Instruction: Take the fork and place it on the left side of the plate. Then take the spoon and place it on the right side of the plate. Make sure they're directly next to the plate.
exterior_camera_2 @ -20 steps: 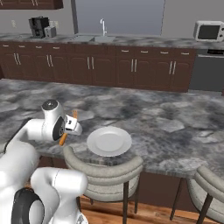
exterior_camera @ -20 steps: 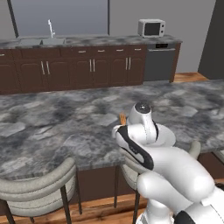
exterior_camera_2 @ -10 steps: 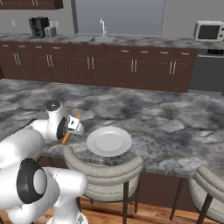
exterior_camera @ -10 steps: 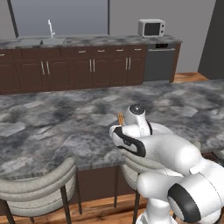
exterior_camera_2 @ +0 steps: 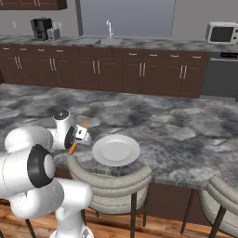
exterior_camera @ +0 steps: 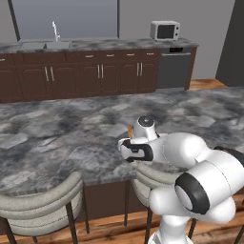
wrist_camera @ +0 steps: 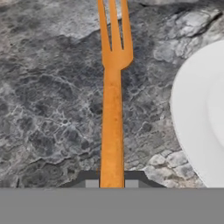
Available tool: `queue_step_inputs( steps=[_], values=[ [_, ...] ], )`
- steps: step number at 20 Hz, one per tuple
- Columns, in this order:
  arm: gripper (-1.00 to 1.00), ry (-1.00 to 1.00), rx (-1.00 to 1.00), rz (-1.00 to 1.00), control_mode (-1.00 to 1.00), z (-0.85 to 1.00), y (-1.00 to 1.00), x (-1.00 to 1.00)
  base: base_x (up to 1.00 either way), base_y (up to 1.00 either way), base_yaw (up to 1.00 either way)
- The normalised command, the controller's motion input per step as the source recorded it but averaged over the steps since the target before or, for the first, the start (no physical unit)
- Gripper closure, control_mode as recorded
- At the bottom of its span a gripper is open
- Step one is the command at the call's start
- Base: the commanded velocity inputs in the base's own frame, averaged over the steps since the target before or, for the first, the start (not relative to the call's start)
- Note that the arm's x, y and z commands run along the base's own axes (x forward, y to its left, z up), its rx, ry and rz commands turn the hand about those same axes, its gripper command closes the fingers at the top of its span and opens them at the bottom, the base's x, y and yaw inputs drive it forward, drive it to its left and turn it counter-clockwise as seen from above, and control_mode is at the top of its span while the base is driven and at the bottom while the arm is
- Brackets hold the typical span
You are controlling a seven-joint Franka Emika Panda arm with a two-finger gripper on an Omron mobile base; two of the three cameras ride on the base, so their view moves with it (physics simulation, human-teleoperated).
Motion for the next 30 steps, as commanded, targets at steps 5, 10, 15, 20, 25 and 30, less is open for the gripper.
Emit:
queue_step_inputs(
  steps=[5,10,15,20,25,30],
  values=[
    [1.0,0.03,0.0,0.0,-1.0,-0.17,0.0,0.33,0.0,0.0,0.0],
    [1.0,0.05,0.0,0.0,-1.0,-0.2,0.0,0.3,0.0,0.0,0.0],
    [1.0,0.07,-0.01,0.0,-1.0,-0.2,0.02,0.28,0.0,0.0,0.0],
    [1.0,0.09,-0.01,0.0,-1.0,-0.22,0.04,0.21,0.0,0.0,0.0],
    [1.0,0.11,-0.02,0.0,-1.0,-0.25,0.06,0.14,0.0,0.0,0.0],
    [1.0,0.09,-0.02,0.0,-1.0,-0.25,0.02,0.19,0.0,0.0,0.0]
  ],
)
